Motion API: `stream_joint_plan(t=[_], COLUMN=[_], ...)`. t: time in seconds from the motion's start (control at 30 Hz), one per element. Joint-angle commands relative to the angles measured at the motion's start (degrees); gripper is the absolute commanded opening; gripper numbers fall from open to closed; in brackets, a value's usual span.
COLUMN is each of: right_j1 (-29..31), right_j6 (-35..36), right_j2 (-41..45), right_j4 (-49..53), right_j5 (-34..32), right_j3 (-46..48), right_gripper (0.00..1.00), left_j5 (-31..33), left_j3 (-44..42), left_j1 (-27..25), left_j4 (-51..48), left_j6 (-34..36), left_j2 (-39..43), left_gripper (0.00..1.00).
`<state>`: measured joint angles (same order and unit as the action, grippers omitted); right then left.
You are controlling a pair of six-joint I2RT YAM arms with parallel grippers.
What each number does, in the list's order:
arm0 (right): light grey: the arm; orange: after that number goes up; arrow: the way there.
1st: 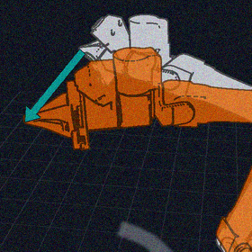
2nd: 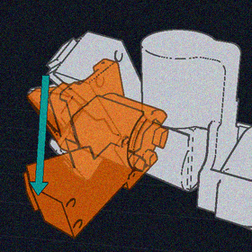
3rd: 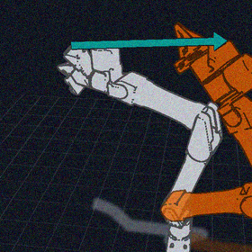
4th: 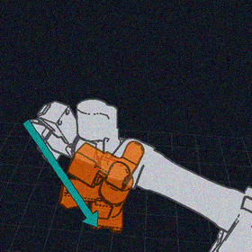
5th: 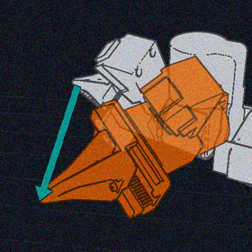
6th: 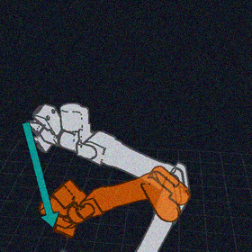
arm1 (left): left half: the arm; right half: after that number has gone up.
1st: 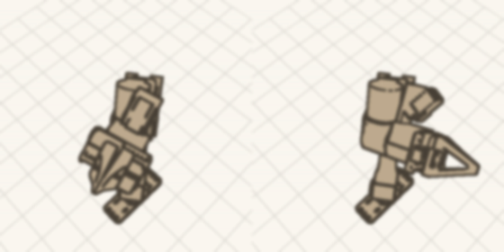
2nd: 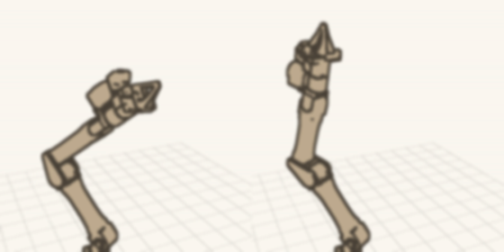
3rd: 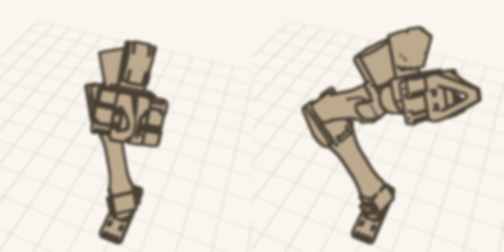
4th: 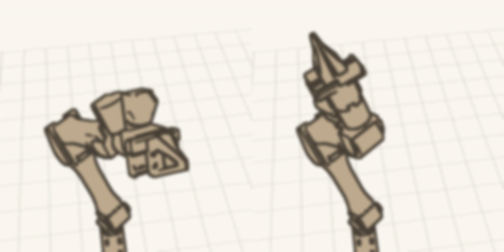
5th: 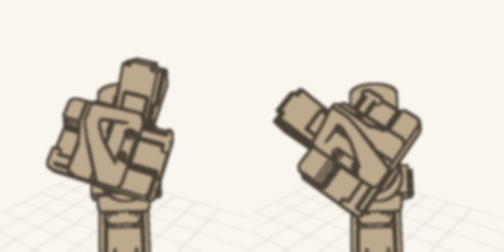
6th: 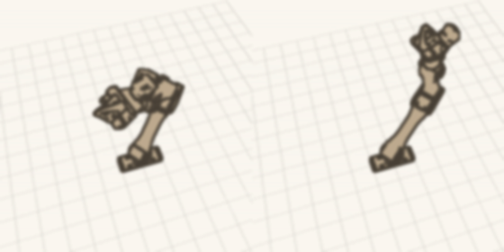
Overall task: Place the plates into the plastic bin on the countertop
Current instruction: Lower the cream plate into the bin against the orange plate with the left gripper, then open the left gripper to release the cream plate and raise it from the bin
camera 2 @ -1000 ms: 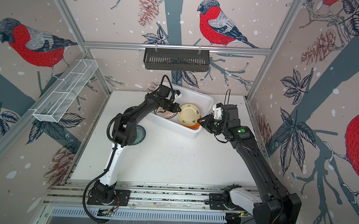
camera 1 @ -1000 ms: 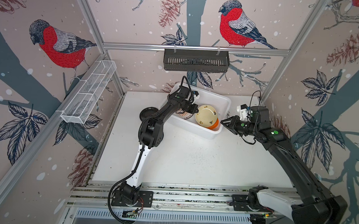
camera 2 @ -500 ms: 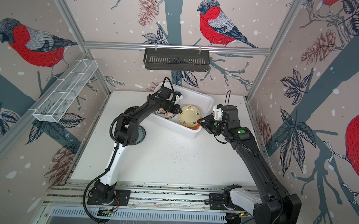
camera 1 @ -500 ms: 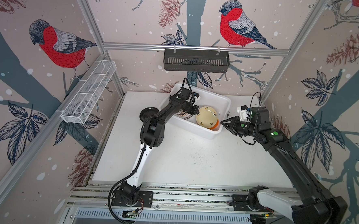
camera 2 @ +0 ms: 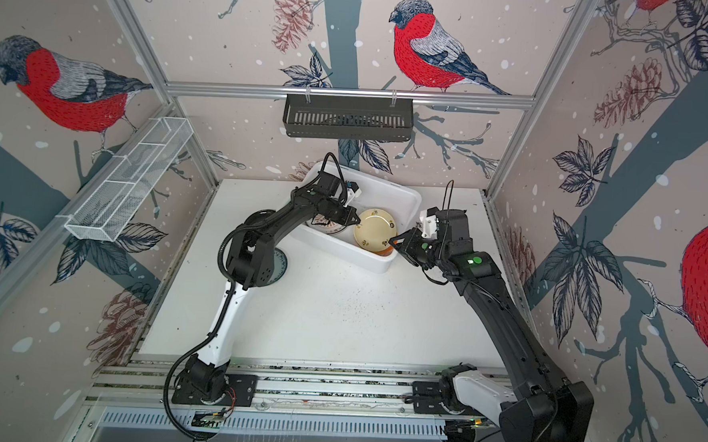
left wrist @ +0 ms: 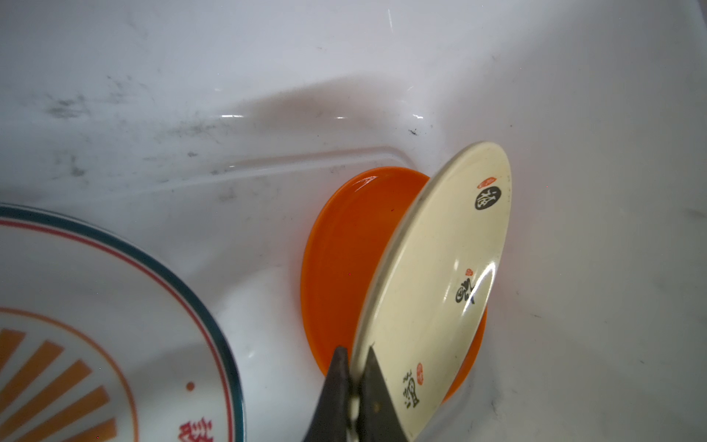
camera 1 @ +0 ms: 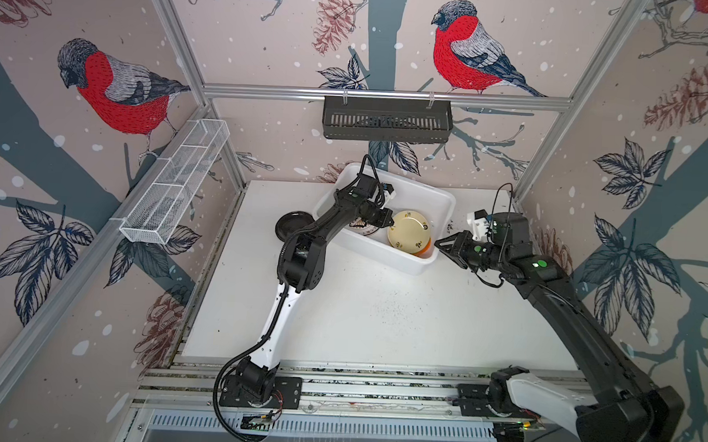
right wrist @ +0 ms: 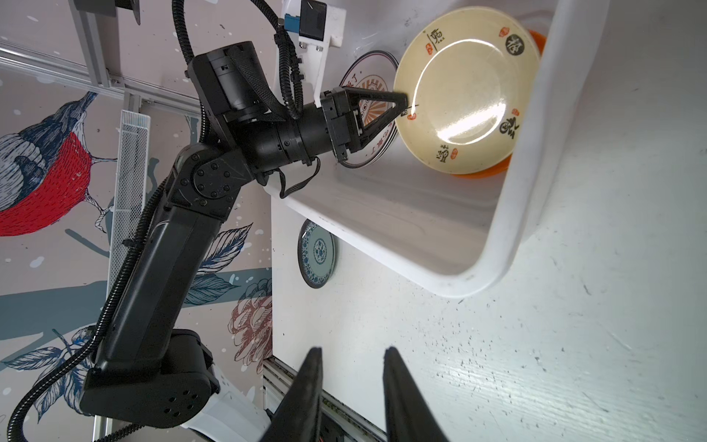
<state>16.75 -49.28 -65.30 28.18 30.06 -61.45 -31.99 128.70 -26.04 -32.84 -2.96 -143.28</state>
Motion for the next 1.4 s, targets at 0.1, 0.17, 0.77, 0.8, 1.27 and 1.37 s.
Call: stream_joint_plan(t=[0.1,0.17,0.77,0.8,1.27,1.37], right_j1=[0.0,0.0,0.0,0.0,0.0,-0.1], right_j6=[-0.2,-0.2,-0.8,-0.8,-0.9,-0.6], right_j2=[0.2,0.1,1.3,1.4,2.0,1.9], right_j4=[-1.9,-1.8,-2.6,-2.6,-2.9,-2.5], right_j5=[-0.2,-0.2,-0.5,-0.5,-0.7,-0.9], right_j3=[0.0,-0.1,1.6,1.7,2.6,2.4], right_gripper=[0.30,0.30,0.30,0.30,0.30,0.30], left_j5=[-1.9,-1.9,-2.1,-2.1,-1.7,-1.7], left_j3=[-0.2,-0.4,-1.9,-2.0,-3.2,-3.7], left_j1=[-0.2,-0.3,-0.5,-0.6,-0.6,-0.6], left_j4=[1.7,1.5,0.9,1.0,0.3,0.1], left_j6=[0.1,0.1,0.5,0.5,1.4,1.5], left_j2=[-0.2,-0.2,-0.3,-0.3,-0.5,-0.4], left_gripper=[0.07,0.08,0.16,0.16,0.24,0.26])
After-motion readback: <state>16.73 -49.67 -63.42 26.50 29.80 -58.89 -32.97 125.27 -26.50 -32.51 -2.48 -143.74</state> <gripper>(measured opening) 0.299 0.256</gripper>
